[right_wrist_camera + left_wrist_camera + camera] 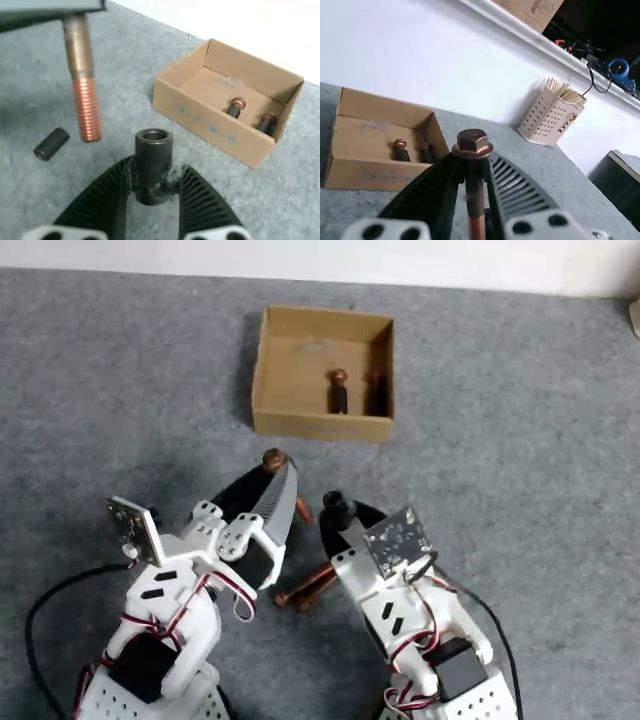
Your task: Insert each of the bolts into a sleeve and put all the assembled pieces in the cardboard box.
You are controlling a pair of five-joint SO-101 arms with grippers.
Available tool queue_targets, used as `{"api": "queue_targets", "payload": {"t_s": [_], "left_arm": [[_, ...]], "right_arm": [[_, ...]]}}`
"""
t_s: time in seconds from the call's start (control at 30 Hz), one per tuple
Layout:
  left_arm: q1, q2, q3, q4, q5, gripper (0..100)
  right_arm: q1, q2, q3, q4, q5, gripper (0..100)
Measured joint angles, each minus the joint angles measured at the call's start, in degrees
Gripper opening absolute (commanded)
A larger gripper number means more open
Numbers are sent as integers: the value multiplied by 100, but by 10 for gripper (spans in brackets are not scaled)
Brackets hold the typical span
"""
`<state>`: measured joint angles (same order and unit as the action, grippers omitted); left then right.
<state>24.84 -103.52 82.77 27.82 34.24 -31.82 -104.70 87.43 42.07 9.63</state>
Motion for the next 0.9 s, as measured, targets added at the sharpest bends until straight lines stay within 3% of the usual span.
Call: {"api": "queue_targets", "payload": {"t_s": [0.5, 0.9], "left_arm": [[35, 0, 141, -325, 0, 4], [44, 0, 853, -844, -176, 4]], "right_arm": [[-589, 0, 308, -53, 158, 5], [-607, 0, 308, 44, 220, 5]]}}
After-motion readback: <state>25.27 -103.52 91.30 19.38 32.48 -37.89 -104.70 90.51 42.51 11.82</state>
